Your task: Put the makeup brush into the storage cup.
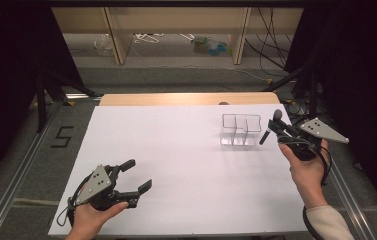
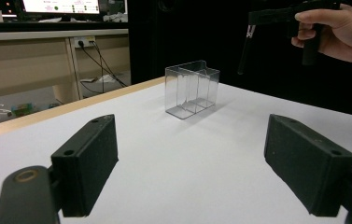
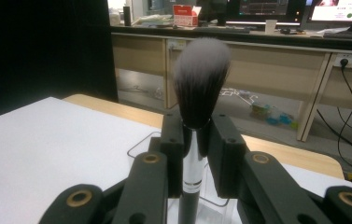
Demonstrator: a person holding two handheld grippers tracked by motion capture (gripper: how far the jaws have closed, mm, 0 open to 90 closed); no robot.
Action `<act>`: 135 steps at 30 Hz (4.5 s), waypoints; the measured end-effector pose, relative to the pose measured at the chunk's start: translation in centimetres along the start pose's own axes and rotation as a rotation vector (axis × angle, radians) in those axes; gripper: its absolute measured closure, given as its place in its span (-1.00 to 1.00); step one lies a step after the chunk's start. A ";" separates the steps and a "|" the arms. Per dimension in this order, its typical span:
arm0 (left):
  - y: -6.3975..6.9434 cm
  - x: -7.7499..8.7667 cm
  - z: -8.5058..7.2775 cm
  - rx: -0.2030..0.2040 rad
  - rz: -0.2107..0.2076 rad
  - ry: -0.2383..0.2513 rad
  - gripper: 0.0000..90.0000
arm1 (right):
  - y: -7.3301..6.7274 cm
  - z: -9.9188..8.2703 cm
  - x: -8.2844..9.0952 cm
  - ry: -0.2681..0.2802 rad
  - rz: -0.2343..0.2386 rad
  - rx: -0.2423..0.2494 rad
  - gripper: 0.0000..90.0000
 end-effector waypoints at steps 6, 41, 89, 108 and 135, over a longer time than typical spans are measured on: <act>0.0 0.0 0.0 0.000 0.001 0.002 -0.62 | -0.2 0.1 -0.4 -0.001 -0.004 -0.006 0.73; 0.0 -0.1 -0.1 0.009 0.002 -0.001 -0.62 | 0.0 1.1 -1.4 0.013 -0.017 -0.002 0.73; -0.1 -0.1 -0.1 0.005 0.002 0.002 -0.62 | 0.3 2.0 -3.1 0.033 -0.034 0.000 0.73; -0.2 -0.1 -0.1 0.008 0.002 0.002 -0.62 | 0.4 2.3 -3.6 0.026 -0.038 -0.001 0.73; -0.1 -0.1 -0.1 0.006 -0.001 0.000 -0.62 | 1.2 2.4 -4.5 0.023 -0.059 0.001 0.73</act>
Point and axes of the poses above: each handheld gripper's, and its own axes: x roughly backward along the jaws, z roughly out of its top, y roughly to its right, the point moved 10 cm from there along -x, roughly forward along the jaws, and after that the axes turned 14 degrees about -x, right-handed, at the moved point
